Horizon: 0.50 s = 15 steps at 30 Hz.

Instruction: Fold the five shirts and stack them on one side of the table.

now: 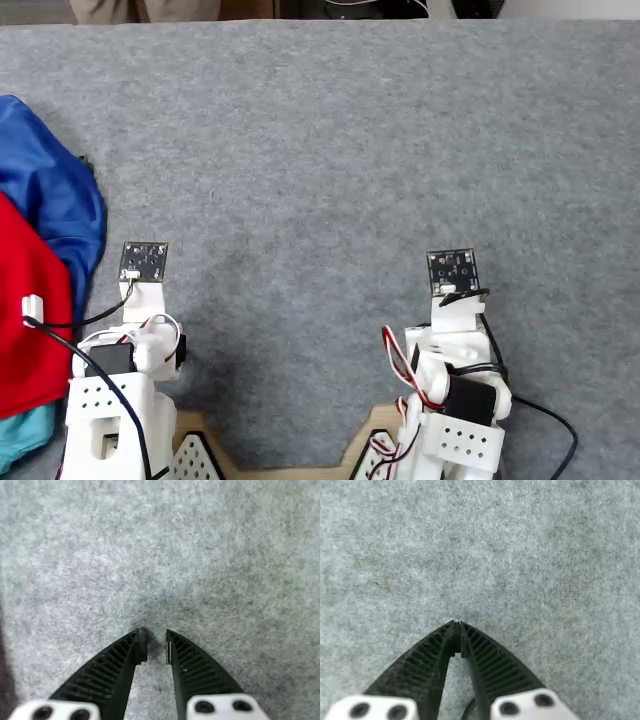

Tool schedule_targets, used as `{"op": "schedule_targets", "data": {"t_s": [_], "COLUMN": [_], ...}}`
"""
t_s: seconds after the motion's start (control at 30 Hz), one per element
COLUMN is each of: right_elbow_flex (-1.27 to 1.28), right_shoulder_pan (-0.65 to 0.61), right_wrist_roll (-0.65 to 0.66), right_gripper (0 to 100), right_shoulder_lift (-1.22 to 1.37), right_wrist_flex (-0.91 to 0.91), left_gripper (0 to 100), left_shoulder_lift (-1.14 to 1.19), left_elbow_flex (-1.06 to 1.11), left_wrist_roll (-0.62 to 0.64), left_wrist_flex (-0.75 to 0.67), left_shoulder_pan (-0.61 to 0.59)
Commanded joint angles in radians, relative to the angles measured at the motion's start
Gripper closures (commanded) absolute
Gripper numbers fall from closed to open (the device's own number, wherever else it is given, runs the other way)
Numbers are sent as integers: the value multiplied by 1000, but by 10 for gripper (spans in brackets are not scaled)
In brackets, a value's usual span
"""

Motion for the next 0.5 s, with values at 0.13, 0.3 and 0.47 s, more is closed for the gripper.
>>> {"op": "schedule_targets", "data": {"t_s": [0.13,0.3,0.47], "right_elbow_flex": [-2,-2,-59], "right_shoulder_pan": [-15,-28,-58], "right_wrist_roll": [-9,-8,-9], "right_gripper": [993,993,993], "right_shoulder_lift": [-94,-94,-96], "right_wrist_flex": [6,6,-101], "left_gripper": [910,910,910], "left_shoulder_lift": [-1,-1,-1], "left_elbow_flex": [3,2,-9], "left_wrist_roll": [3,8,0], "left_wrist_flex": [-25,-26,-26], "left_shoulder_pan": [8,8,-25]}}
